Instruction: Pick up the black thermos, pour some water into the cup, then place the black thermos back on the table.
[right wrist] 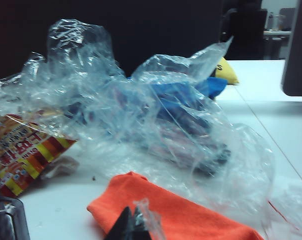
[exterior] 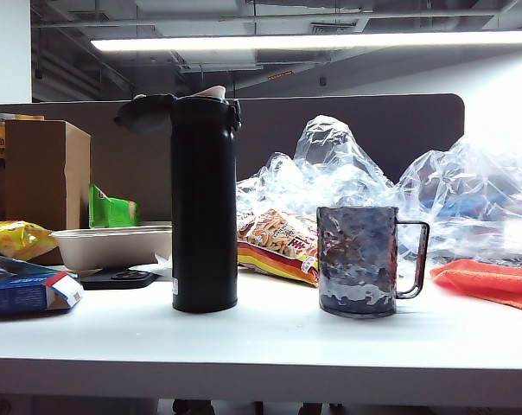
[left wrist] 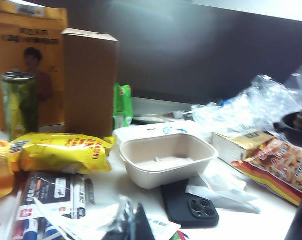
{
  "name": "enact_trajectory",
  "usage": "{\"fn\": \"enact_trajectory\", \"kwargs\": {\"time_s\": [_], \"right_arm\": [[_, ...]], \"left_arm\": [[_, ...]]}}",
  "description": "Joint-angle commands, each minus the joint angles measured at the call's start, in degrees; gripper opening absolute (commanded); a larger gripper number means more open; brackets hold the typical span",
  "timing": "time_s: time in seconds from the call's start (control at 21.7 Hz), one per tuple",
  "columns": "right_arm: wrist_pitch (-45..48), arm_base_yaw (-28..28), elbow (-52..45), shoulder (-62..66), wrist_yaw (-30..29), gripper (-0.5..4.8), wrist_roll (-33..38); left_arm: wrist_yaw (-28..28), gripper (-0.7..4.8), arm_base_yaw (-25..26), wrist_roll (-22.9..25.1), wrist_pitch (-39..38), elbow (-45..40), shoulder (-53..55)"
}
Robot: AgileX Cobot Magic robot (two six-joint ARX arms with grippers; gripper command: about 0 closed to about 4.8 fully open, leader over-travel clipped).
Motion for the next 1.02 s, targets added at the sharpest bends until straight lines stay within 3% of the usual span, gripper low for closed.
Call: {"fn": "enact_trajectory", "kwargs": {"time_s": [0.05, 0.6, 0.78, 0.83, 0.88, 0.92, 1.02], "right_arm": [[-0.1, 0.0, -0.3, 0.0, 1.5, -0.01, 0.0], [-0.9, -0.1, -0.1, 0.0, 0.9, -0.01, 0.0], [-1.1, -0.1, 3.2, 0.0, 0.7, 0.01, 0.1], [-1.1, 0.0, 4.5, 0.0, 0.7, 0.19, 0.1], [-1.2, 0.0, 5.9, 0.0, 0.6, 0.86, 0.1], [-1.8, 0.2, 7.8, 0.0, 0.7, 2.29, 1.1], [-4.3, 0.3, 10.7, 0.0, 0.8, 4.45, 4.8]], "left_arm": [[-1.0, -0.05, -0.2, 0.0, 0.7, 0.0, 0.0], [-0.9, -0.05, -0.1, -1.8, 2.3, 0.2, 0.0], [-0.4, 0.04, -0.1, -4.8, 2.0, 2.5, 0.0], [0.5, 0.64, -0.1, -4.7, 1.3, 3.6, 0.0], [2.2, 2.55, -0.1, -4.6, 0.8, 5.0, 0.0], [3.7, 4.7, -0.1, -4.5, 0.7, 6.2, 0.0], [6.1, 4.79, -0.1, -4.7, 0.7, 8.6, 0.0]]}}
